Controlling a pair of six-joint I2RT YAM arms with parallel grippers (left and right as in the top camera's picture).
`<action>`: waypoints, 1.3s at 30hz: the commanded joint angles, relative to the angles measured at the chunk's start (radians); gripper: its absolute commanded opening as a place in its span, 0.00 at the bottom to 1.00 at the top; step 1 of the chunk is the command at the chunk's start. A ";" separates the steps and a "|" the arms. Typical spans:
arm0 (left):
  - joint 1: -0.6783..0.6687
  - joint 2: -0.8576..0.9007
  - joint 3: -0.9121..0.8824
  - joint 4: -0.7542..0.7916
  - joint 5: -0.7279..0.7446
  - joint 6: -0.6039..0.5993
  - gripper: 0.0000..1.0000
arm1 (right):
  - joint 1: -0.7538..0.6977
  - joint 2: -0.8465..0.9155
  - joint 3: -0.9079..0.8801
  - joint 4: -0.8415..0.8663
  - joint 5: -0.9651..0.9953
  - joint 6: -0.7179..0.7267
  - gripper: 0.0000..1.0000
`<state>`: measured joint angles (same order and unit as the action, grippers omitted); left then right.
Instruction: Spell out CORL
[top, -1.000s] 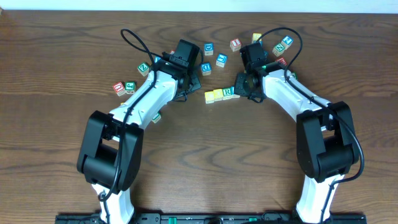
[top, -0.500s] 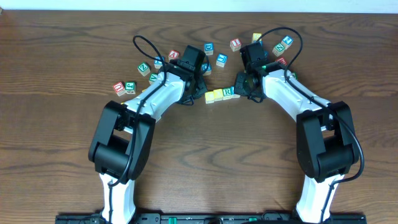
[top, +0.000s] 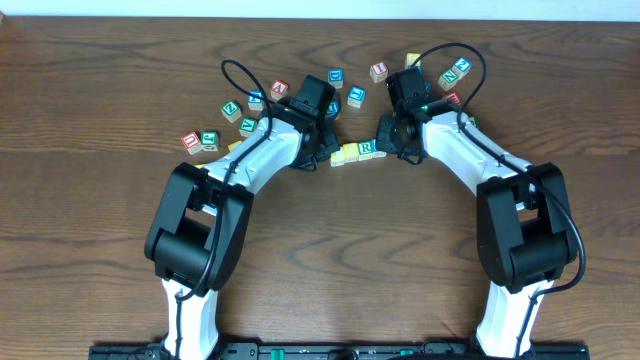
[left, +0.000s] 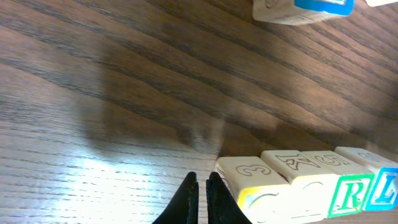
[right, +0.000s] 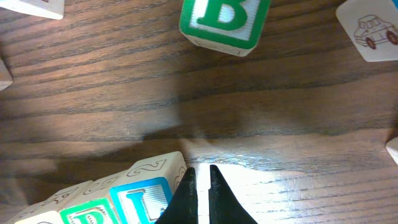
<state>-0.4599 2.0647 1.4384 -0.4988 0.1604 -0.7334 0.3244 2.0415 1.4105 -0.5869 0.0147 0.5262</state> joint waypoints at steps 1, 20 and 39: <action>-0.003 0.006 -0.012 0.000 0.013 -0.005 0.07 | -0.003 0.007 -0.001 0.005 -0.023 -0.045 0.03; -0.024 0.006 -0.012 0.003 0.016 -0.006 0.08 | 0.007 0.007 -0.001 0.005 -0.029 -0.080 0.03; -0.024 0.006 -0.012 0.056 0.014 0.007 0.07 | 0.025 0.007 -0.001 -0.014 -0.033 -0.124 0.02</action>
<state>-0.4797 2.0647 1.4364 -0.4469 0.1585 -0.7330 0.3305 2.0415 1.4105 -0.5980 0.0036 0.4217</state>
